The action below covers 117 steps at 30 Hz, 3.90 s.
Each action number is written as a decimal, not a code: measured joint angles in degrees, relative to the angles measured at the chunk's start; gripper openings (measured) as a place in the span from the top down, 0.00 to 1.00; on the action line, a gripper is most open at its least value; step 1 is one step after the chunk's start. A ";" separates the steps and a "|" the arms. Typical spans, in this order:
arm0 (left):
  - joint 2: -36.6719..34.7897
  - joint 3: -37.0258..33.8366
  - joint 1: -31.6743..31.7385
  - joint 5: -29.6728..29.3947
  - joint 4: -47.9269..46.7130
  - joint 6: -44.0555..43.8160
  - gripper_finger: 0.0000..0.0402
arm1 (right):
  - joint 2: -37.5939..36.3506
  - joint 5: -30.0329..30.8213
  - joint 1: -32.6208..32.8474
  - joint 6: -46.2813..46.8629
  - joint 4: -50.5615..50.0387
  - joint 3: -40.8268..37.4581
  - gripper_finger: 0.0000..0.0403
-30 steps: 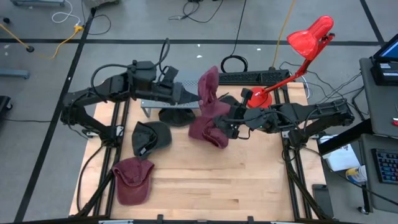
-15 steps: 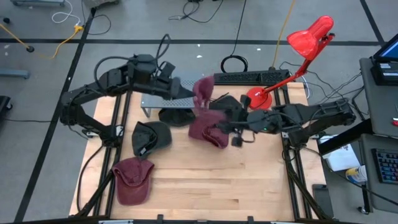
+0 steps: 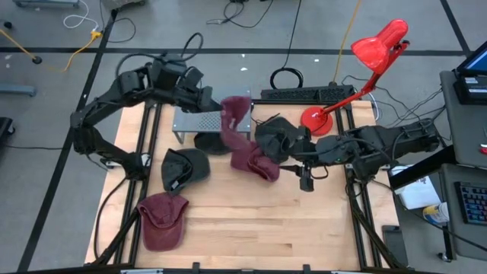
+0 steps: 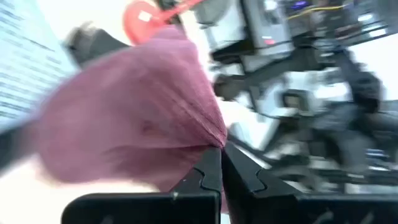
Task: Pick & Place hat
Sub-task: Put the top right red cap on the shelf
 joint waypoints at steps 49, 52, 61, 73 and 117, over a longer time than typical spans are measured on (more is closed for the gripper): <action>9.30 3.07 17.43 -28.43 -28.08 9.62 1.00 | -0.16 4.82 -0.13 -4.88 3.55 -0.04 0.61; 10.23 3.08 17.14 -28.49 -27.58 7.08 1.00 | -0.16 4.82 -0.13 -6.26 3.55 -0.04 0.61; 12.76 3.07 17.05 -27.57 -25.10 -0.49 1.00 | -0.16 4.78 -0.13 -7.58 3.53 -0.04 0.60; 14.79 3.02 14.87 -27.97 -21.97 -8.80 1.00 | -0.16 4.66 -0.13 -11.91 3.53 -0.04 0.61; 11.07 3.07 20.32 -34.66 -23.67 25.72 0.53 | -0.14 4.51 -0.11 -11.79 3.53 -0.04 0.61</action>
